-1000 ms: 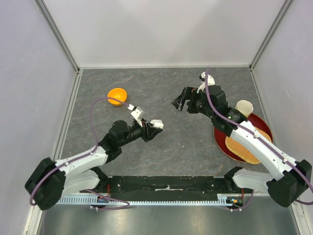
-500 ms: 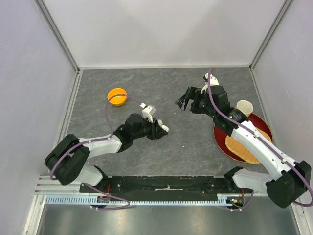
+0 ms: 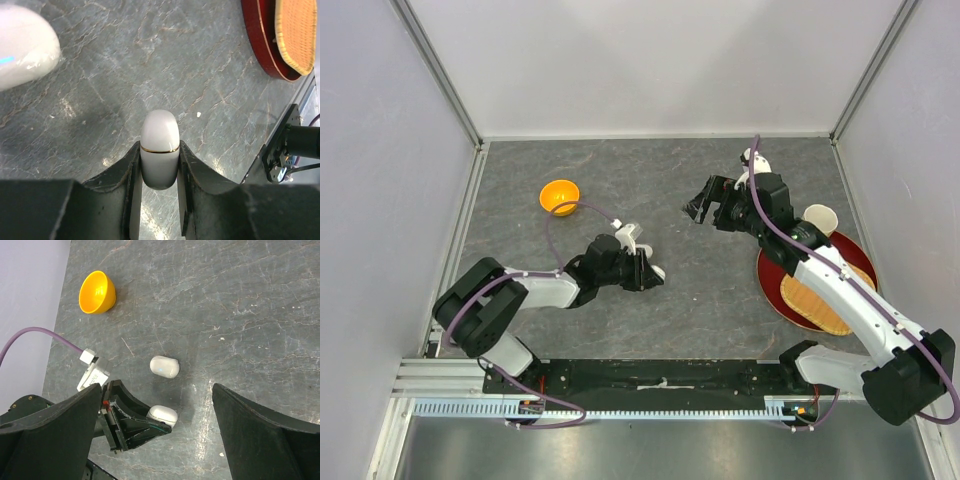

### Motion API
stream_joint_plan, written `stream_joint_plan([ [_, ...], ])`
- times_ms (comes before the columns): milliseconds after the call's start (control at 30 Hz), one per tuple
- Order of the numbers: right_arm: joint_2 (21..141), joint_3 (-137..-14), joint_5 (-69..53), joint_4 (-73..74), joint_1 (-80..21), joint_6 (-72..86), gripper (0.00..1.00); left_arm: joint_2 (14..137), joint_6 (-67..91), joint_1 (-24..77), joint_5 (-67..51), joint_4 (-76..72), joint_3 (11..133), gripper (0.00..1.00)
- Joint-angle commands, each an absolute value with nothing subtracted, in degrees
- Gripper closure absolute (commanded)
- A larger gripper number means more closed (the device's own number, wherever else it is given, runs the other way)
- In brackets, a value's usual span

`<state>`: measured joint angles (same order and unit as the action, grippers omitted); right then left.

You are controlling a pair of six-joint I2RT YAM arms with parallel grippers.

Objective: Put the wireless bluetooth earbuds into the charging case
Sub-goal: Place the charging case at the center of the board.

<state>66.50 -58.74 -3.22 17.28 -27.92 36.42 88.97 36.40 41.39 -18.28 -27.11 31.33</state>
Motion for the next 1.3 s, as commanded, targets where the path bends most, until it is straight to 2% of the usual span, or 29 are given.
stream_joint_plan([
  [0,66.88,-58.8,-4.48,16.08,-27.07,36.3,0.02,91.05,39.99,41.4,-17.84,-27.95,32.25,0.96],
  [567,67.85,-58.27,-6.59,15.73,-25.67,36.3,0.02,93.87,38.76,41.75,-16.26,-23.38,33.66,0.87],
  [933,68.73,-57.83,-7.56,15.29,-25.14,36.47,0.02,93.78,35.6,41.75,-14.85,-14.43,36.12,0.81],
  [1267,68.56,-57.22,-8.09,15.03,-24.79,36.48,0.02,93.08,32.96,41.92,-12.66,-9.23,37.09,0.69],
])
